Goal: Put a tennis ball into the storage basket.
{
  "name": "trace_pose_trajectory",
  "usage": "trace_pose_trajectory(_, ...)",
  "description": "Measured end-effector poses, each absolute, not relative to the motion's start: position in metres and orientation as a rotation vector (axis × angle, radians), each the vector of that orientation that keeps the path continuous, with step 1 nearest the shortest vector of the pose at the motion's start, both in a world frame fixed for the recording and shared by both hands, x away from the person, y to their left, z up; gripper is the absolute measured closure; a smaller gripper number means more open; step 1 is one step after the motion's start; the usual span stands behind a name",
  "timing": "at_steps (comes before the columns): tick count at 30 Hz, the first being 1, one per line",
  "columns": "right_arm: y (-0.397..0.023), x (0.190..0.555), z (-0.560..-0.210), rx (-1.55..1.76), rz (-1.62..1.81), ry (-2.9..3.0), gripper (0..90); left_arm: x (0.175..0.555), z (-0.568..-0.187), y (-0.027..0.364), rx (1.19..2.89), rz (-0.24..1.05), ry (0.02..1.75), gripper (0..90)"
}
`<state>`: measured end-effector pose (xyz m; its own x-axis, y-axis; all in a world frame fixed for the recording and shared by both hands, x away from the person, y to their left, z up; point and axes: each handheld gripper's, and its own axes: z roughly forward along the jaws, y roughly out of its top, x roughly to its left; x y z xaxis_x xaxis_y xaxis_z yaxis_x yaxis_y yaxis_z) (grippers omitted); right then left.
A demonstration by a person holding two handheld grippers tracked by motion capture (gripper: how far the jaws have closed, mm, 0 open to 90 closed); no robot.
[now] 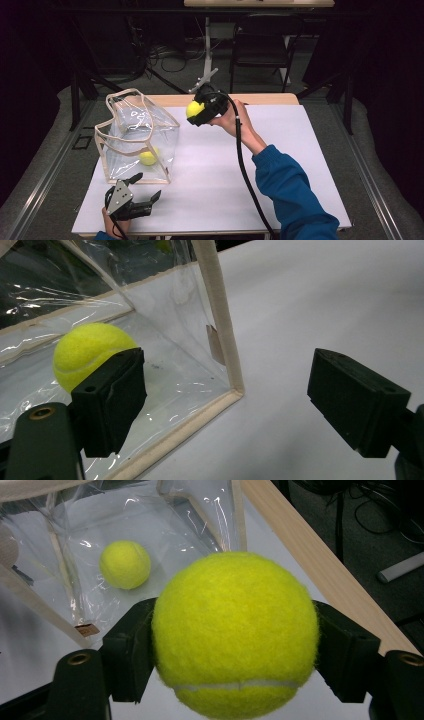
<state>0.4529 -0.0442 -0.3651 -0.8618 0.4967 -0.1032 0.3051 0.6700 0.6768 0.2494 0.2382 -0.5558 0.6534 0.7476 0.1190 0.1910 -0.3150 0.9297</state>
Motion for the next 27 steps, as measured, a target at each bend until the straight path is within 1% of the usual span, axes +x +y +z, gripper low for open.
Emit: trace_pose_trajectory(27, -0.036, 0.450, -0.350, 0.626, 1.057, 2.552, 26.4, 0.249, -0.556, 0.238, 1.840, 0.678, 0.745, 15.8)
